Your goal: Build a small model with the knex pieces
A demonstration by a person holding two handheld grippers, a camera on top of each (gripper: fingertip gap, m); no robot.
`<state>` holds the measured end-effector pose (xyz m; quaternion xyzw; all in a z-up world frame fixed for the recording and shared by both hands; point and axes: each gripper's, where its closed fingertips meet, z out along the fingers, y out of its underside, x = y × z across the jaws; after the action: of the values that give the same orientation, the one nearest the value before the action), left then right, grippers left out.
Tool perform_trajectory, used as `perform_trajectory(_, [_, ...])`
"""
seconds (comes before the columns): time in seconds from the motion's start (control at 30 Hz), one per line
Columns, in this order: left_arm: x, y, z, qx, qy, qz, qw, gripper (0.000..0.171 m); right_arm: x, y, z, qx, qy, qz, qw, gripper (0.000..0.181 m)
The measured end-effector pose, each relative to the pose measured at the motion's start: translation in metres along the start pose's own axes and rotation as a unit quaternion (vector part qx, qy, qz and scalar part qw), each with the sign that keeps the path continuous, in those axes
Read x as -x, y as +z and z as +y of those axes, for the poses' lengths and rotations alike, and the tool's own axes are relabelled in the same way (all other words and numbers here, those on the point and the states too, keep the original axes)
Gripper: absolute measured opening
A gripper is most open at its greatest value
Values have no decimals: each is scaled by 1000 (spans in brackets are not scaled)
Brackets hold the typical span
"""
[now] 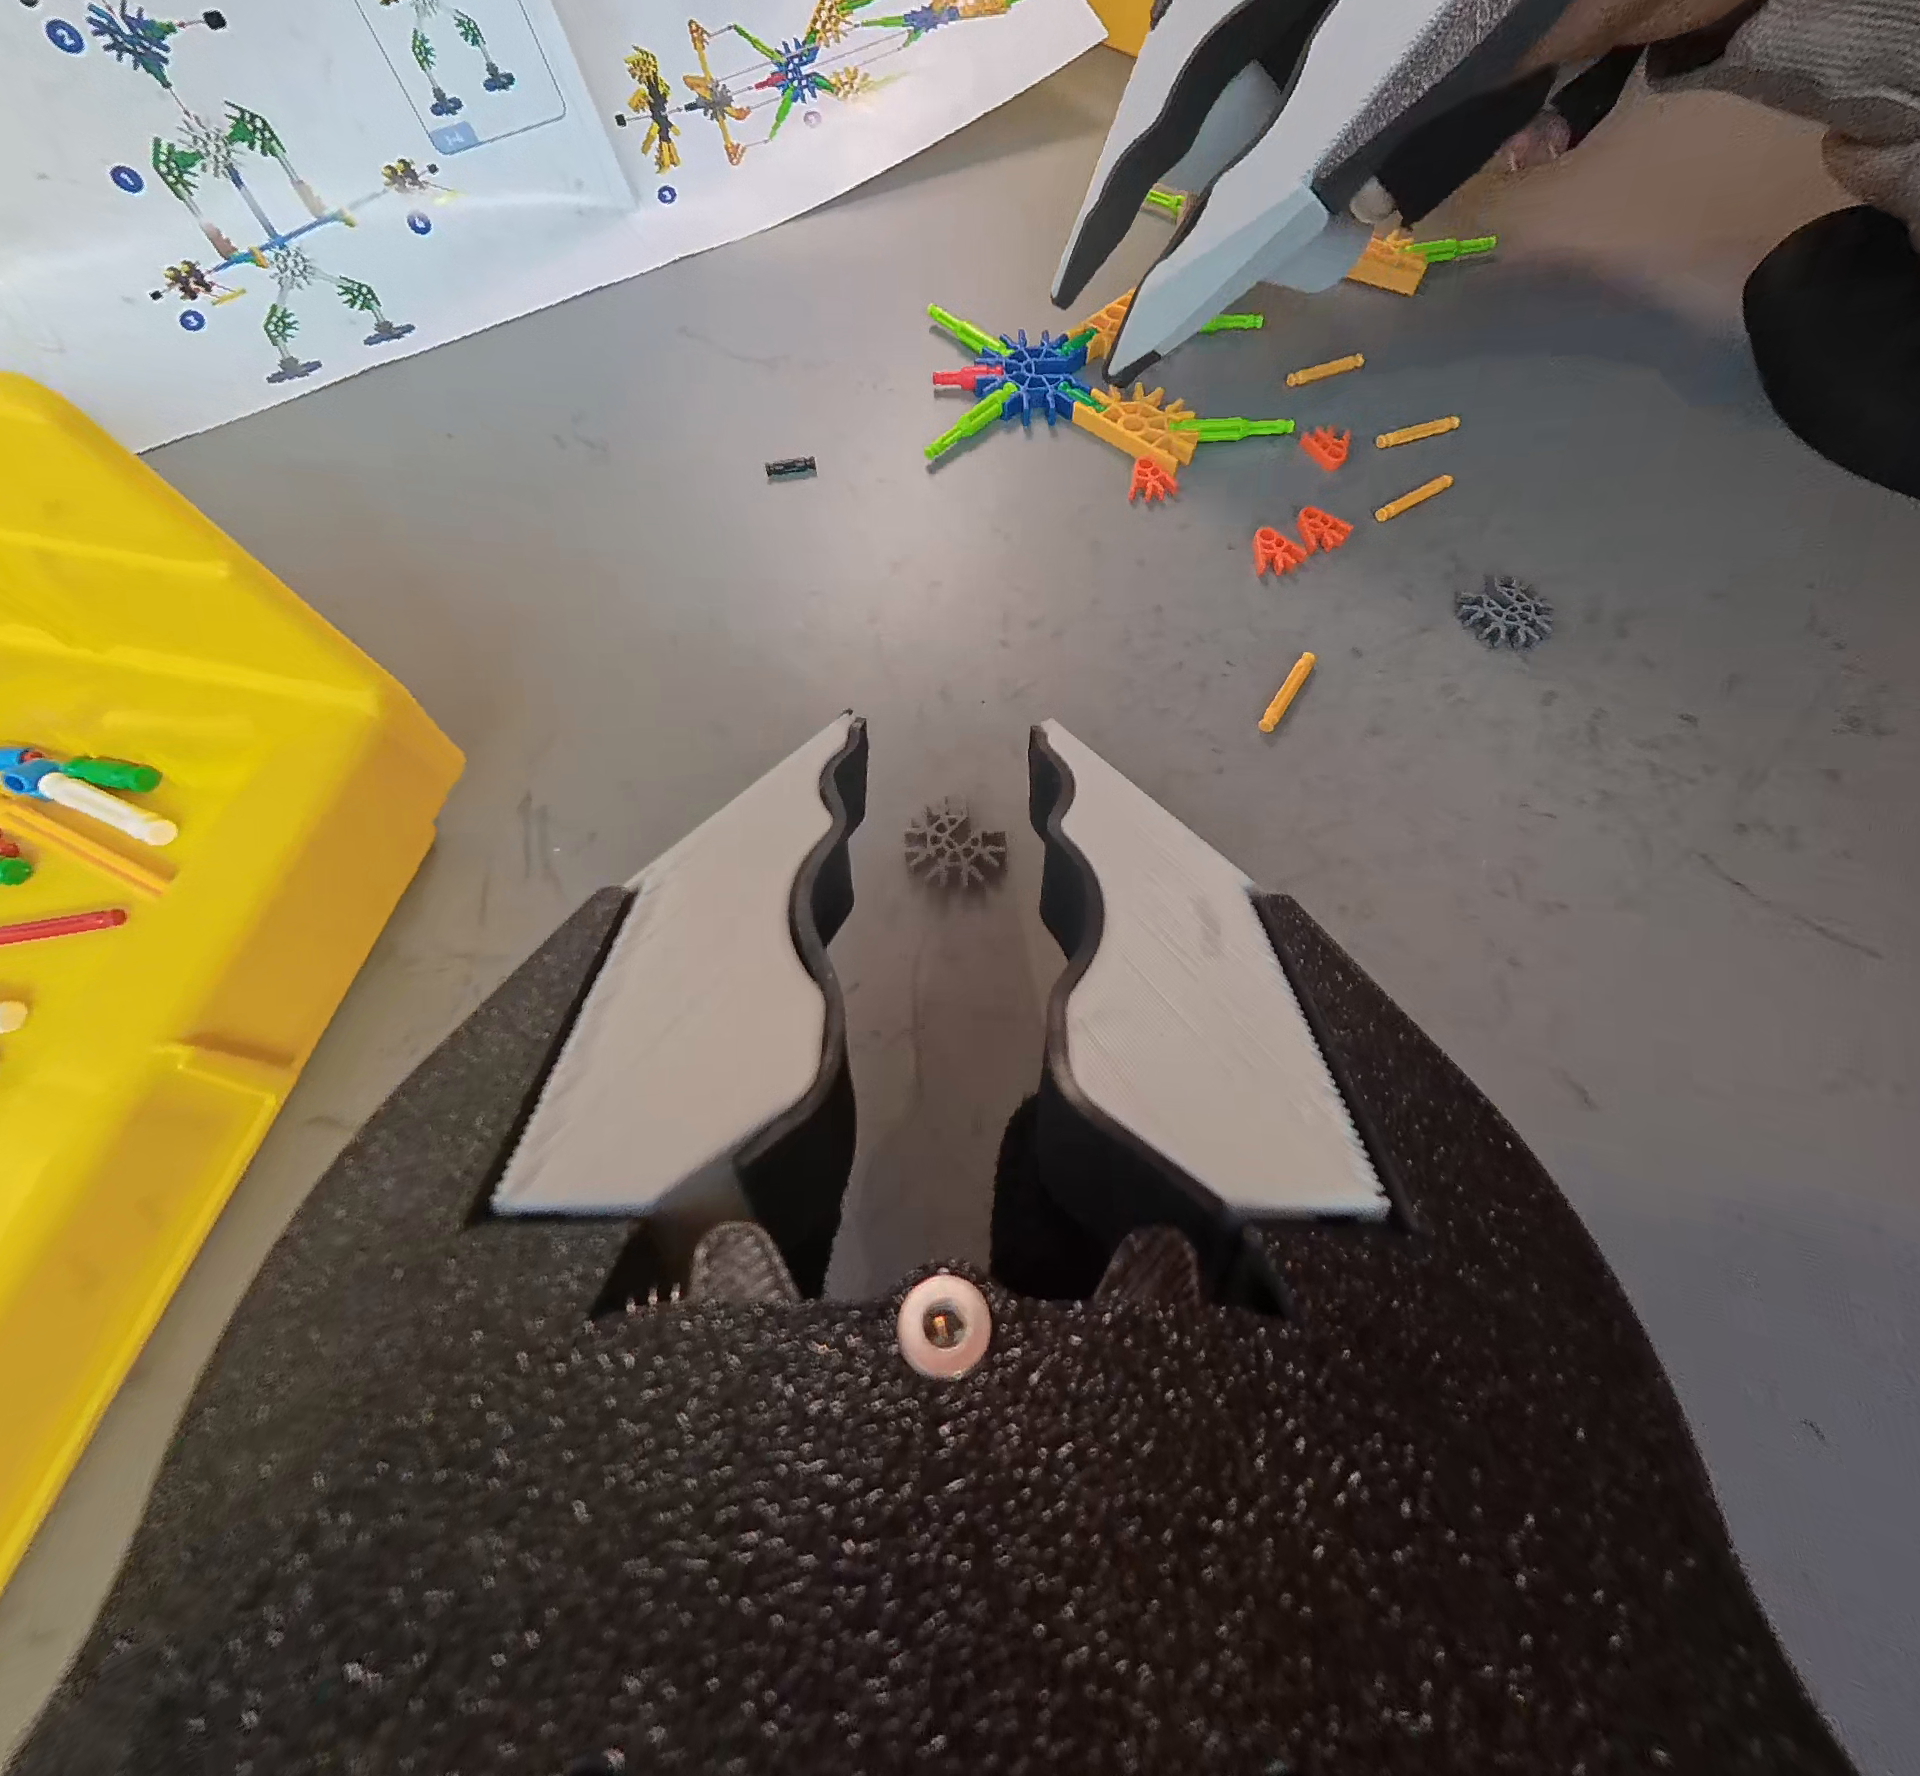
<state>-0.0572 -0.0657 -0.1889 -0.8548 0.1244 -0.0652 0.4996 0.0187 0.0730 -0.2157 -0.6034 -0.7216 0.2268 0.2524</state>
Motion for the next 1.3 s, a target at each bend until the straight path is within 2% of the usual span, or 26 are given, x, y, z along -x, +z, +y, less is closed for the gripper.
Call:
perform_trajectory(0.07, [2, -2, -1, -2, 2, -4, 1000, 31, -6, 2, 0, 19, 27, -12, 999, 29])
perform_trajectory(0.17, [3, -3, -2, -4, 1, -5, 1000, 31, -32, 5, -1, 44, 26, 38, 998, 10])
perform_trajectory(0.4, [1, -4, -4, -5, 10, -7, 1000, 30, -82, 10, -3, 97, 26, 117, 988, 9])
perform_trajectory(0.47, [2, -5, -4, -6, 11, -10, 1000, 30, -86, 6, -8, 84, 24, 136, 987, 14])
perform_trajectory(0.53, [2, -6, -6, -9, 10, -11, 1000, 30, -70, -5, -18, 47, 13, 119, 992, 18])
perform_trajectory(0.6, [2, -7, -7, -12, 7, -7, 1000, 30, -35, -17, -26, 7, -13, 56, 998, 20])
perform_trajectory(0.67, [-2, -7, -8, -12, 5, 3, 1000, 30, 2, -31, -18, 1, -36, -15, 999, 21])
perform_trajectory(0.77, [-17, -6, -11, -19, 20, 32, 999, 29, 32, -45, 11, 25, -48, -58, 997, 20])
perform_trajectory(0.87, [-46, -4, -14, -27, 29, 98, 994, 26, 38, -49, 37, 48, -30, -54, 997, 20])
perform_trajectory(0.97, [-71, 10, -5, 15, 32, 148, 988, 25, 35, -44, 48, 50, 2, -48, 998, 17])
perform_trajectory(1.13, [-84, 38, 15, 95, 75, 140, 983, 23, 36, -39, 55, 54, 8, -58, 997, 3])
perform_trajectory(1.2, [-85, 41, 16, 100, 86, 141, 981, 10, 36, -38, 54, 46, 1, -54, 997, 1])
perform_trajectory(1.3, [-83, 38, 17, 103, 73, 152, 980, 4, 37, -38, 53, 37, -4, -51, 998, 1])
